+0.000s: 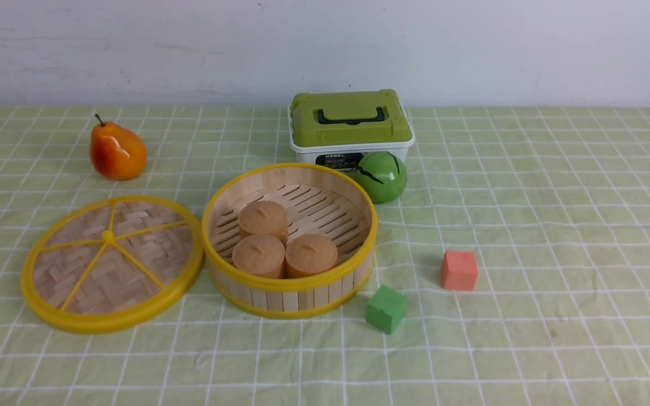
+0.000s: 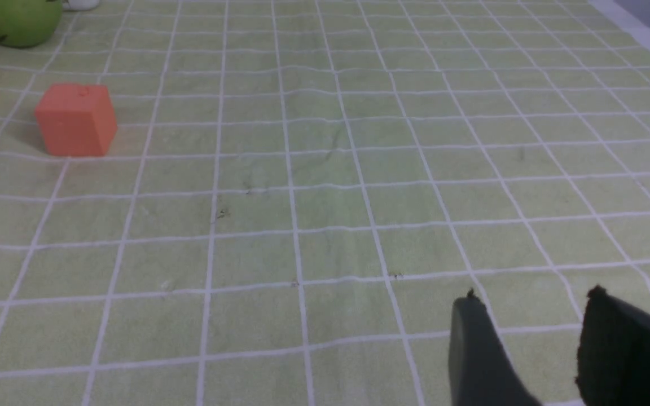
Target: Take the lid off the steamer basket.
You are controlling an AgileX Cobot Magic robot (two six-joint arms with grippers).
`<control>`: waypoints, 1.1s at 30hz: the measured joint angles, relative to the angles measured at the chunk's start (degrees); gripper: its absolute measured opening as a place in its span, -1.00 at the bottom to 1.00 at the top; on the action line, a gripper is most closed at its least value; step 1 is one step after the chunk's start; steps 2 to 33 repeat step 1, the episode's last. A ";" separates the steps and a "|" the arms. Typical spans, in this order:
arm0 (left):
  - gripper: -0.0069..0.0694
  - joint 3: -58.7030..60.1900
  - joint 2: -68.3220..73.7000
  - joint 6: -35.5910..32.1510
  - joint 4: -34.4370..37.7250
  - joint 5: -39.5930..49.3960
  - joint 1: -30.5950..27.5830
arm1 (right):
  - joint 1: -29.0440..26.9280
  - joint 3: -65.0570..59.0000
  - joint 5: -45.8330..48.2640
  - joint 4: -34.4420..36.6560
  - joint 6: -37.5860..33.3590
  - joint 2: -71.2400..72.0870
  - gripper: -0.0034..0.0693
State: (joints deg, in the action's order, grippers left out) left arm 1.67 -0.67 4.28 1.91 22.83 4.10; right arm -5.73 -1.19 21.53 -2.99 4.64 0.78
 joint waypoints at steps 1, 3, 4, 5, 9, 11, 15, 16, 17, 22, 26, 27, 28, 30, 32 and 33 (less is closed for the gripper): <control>-0.77 0.00 0.00 0.00 0.00 0.00 0.00 | 0.00 0.00 0.00 0.00 0.00 0.00 -0.24; -0.77 0.00 0.00 0.00 0.00 0.00 0.00 | 0.00 0.00 0.00 0.00 0.00 0.00 -0.24; -0.77 0.00 0.00 0.00 0.00 0.00 0.00 | 0.00 0.00 0.00 0.00 0.00 0.00 -0.24; -0.77 0.00 0.00 0.00 0.00 0.00 0.00 | 0.00 0.00 0.00 0.00 0.00 0.00 -0.24; -0.77 0.00 0.00 0.00 0.00 0.00 0.00 | 0.00 0.00 0.00 0.00 0.00 0.00 -0.24; -0.77 0.00 0.00 0.00 0.00 0.00 0.00 | 0.00 0.00 0.00 0.00 0.00 0.00 -0.24; -0.77 0.00 0.00 0.00 0.00 0.00 0.00 | 0.00 0.00 0.00 0.00 0.00 0.00 -0.24; -0.77 0.00 0.00 0.00 0.00 0.00 0.00 | 0.00 0.00 0.00 0.00 0.00 0.00 -0.24; -0.77 0.00 0.00 0.00 0.00 0.00 0.00 | 0.00 0.00 0.00 0.00 0.00 0.00 -0.24; -0.77 0.00 0.00 0.00 0.00 0.00 0.00 | 0.00 0.00 0.00 0.00 0.00 0.00 -0.24; -0.77 0.00 0.00 0.00 0.00 0.00 0.00 | 0.00 0.00 0.00 0.00 0.00 0.00 -0.24; -0.77 0.00 0.00 0.00 0.00 0.00 0.00 | 0.00 0.00 0.00 0.00 0.00 0.00 -0.24; -0.77 0.00 0.00 0.00 0.00 0.00 0.00 | 0.00 0.00 0.00 0.00 0.00 0.00 -0.24; -0.77 0.00 0.00 0.00 0.00 0.00 0.00 | 0.00 0.00 0.00 0.00 0.00 0.00 -0.24; -0.77 0.00 0.00 0.00 0.00 0.00 0.00 | 0.00 0.00 0.00 0.00 0.00 0.00 -0.24; -0.77 0.00 0.00 0.00 0.00 0.00 0.00 | 0.00 0.00 0.00 0.00 0.00 0.00 -0.24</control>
